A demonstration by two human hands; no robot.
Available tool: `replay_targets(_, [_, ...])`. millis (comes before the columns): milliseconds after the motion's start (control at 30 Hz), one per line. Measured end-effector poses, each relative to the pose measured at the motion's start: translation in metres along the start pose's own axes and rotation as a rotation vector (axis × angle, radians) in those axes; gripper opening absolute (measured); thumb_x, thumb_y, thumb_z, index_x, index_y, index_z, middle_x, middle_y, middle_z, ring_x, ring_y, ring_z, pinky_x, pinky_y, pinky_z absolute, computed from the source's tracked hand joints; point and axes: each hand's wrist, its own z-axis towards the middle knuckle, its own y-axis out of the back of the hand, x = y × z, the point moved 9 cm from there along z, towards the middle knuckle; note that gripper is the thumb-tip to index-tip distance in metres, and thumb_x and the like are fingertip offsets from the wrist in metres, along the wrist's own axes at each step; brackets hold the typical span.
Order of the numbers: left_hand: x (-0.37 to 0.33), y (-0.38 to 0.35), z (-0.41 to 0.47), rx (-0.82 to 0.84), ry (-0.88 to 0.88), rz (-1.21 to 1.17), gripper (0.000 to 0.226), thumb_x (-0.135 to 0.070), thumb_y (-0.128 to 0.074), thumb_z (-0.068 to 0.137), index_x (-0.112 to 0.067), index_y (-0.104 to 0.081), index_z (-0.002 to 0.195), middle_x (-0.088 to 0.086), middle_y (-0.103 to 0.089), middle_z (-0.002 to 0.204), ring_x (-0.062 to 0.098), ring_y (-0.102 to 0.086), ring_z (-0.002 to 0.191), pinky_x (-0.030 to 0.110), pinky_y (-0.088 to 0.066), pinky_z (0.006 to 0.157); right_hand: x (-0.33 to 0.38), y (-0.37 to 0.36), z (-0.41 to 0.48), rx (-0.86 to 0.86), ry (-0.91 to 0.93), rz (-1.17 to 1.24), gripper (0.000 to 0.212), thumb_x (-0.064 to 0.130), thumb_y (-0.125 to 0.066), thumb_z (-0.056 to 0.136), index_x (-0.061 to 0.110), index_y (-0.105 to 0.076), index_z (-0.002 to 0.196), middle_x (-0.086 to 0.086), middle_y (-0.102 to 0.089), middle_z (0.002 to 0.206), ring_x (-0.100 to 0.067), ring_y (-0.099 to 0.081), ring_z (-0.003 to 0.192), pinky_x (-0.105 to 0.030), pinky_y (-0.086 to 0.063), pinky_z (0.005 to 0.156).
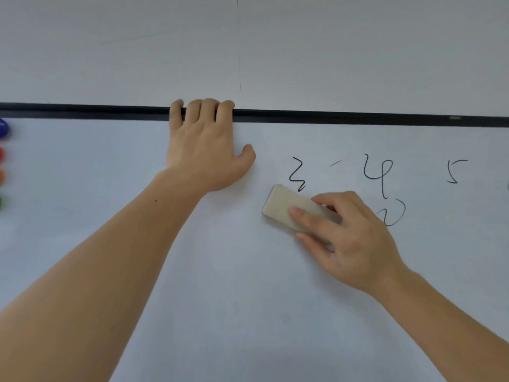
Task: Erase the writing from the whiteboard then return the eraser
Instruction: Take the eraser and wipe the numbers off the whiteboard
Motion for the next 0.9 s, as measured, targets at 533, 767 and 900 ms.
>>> replay_targets(533, [-0.001, 0.002, -0.004, -0.044, 0.051, -0.024, 0.07, -0.05, -0.043, 0.08, -0.012, -0.046, 0.138, 0.014, -0.053, 0.131, 0.036, -0.041, 0.131, 0.056, -0.012, 0.12, -0.01, 0.006, 0.021, -0.058, -0.005, 0.01, 0.033, 0.029, -0.07, 0.086, 0.021, -0.072, 0.118, -0.016, -0.062, 0.103, -0.035, -0.056, 0.086, -0.041, -0.052, 0.064])
replay_targets(767, [-0.002, 0.002, -0.005, -0.033, 0.059, -0.025, 0.07, -0.05, -0.043, 0.08, -0.014, -0.045, 0.14, 0.012, -0.052, 0.133, 0.035, -0.04, 0.133, 0.055, -0.012, 0.12, -0.095, 0.029, 0.034, -0.2, -0.394, -0.029, 0.039, 0.035, -0.069, 0.087, 0.028, -0.066, 0.125, -0.01, -0.055, 0.113, -0.032, -0.051, 0.099, -0.045, -0.054, 0.065])
replay_targets(900, [-0.004, 0.004, -0.005, -0.032, 0.059, -0.033, 0.07, -0.051, -0.044, 0.081, -0.02, -0.043, 0.143, 0.012, -0.052, 0.132, 0.034, -0.039, 0.133, 0.055, -0.01, 0.121, -0.052, 0.018, 0.022, -0.18, -0.24, 0.0, 0.037, 0.029, -0.07, 0.085, 0.023, -0.069, 0.122, -0.015, -0.059, 0.107, -0.036, -0.054, 0.09, -0.043, -0.053, 0.063])
